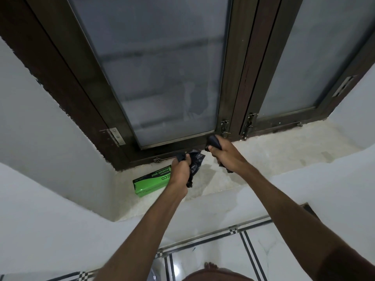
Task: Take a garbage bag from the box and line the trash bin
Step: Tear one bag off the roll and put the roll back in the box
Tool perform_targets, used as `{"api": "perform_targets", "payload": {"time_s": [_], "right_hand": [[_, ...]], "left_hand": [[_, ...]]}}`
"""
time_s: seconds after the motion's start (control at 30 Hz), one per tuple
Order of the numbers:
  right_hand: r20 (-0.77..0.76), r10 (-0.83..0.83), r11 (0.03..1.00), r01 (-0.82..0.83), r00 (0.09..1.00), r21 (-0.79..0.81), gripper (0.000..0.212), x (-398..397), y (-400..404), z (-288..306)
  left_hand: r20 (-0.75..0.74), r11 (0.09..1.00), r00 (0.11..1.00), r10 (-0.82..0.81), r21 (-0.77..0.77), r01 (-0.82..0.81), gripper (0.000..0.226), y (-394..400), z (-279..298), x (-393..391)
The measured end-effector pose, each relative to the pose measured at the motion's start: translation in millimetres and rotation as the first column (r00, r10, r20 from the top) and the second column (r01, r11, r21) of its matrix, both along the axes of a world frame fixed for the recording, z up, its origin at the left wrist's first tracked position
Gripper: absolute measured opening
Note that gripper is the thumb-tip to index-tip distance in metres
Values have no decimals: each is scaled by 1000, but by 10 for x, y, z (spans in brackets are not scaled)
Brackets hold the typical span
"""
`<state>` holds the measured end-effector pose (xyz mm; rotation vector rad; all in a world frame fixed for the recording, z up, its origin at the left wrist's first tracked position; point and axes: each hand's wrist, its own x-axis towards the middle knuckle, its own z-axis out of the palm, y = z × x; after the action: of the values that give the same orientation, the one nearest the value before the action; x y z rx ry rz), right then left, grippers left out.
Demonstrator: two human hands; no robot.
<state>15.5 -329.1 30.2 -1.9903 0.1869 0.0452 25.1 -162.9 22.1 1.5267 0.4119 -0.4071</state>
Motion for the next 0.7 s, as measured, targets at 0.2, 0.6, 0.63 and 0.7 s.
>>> {"api": "perform_targets", "payload": {"time_s": [0.2, 0.6, 0.63, 0.7], "right_hand": [[121, -84, 928, 122, 989, -352, 23, 36, -265, 5], [82, -193, 748, 201, 978, -632, 21, -381, -1054, -203], [77, -261, 719, 247, 962, -650, 19, -493, -1237, -245], [100, -359, 711, 341, 928, -614, 20, -628, -1382, -295]], "left_hand": [[16, 997, 998, -66, -42, 67, 23, -286, 0, -301], [38, 948, 954, 299, -124, -292, 19, 49, 132, 97], [84, 941, 938, 336, -75, -330, 24, 270, 113, 329], [146, 967, 963, 227, 79, -240, 36, 508, 115, 606]]}}
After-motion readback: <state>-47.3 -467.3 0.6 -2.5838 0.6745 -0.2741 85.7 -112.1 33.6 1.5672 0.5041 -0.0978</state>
